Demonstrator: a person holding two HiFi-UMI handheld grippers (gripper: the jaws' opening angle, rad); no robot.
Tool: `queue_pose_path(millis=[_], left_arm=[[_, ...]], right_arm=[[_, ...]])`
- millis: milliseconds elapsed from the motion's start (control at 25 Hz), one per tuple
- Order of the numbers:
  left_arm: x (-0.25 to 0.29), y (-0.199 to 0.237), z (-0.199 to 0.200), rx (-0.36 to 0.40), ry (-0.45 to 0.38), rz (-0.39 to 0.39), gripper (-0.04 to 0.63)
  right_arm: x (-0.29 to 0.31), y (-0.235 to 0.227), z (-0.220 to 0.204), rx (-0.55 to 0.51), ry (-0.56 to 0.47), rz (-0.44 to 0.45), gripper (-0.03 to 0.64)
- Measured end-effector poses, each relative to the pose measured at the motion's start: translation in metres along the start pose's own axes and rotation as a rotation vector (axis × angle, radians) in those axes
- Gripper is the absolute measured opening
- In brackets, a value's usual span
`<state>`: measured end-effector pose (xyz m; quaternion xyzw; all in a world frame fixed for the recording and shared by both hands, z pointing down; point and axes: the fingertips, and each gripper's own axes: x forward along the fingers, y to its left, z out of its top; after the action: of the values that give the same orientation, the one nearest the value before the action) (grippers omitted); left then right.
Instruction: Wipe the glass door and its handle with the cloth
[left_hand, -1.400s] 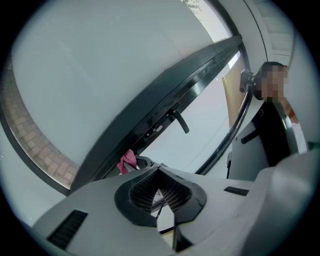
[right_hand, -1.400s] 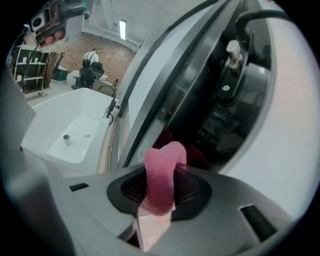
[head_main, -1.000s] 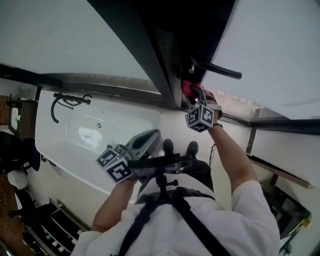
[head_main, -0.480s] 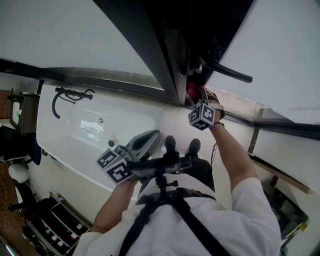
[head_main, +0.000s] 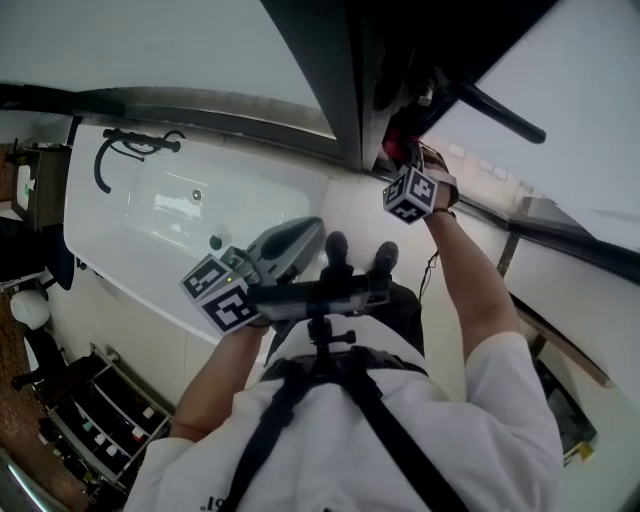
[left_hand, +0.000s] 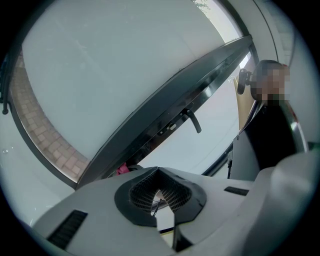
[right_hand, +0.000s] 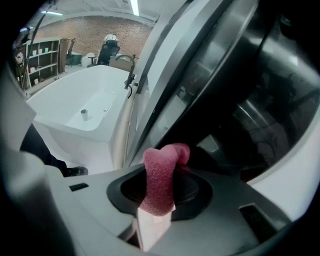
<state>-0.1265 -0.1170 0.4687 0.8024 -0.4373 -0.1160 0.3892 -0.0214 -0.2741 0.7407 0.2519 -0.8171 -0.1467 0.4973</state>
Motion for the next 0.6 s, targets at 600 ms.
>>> queue_pose_path(millis=[600], left_arm=[[-0.005,0.004,0.001,0.007,-0.01,0.007,-0.008]], right_arm=[[0.019,0.016,-0.032,-0.079,0.143,0.062,0.109]])
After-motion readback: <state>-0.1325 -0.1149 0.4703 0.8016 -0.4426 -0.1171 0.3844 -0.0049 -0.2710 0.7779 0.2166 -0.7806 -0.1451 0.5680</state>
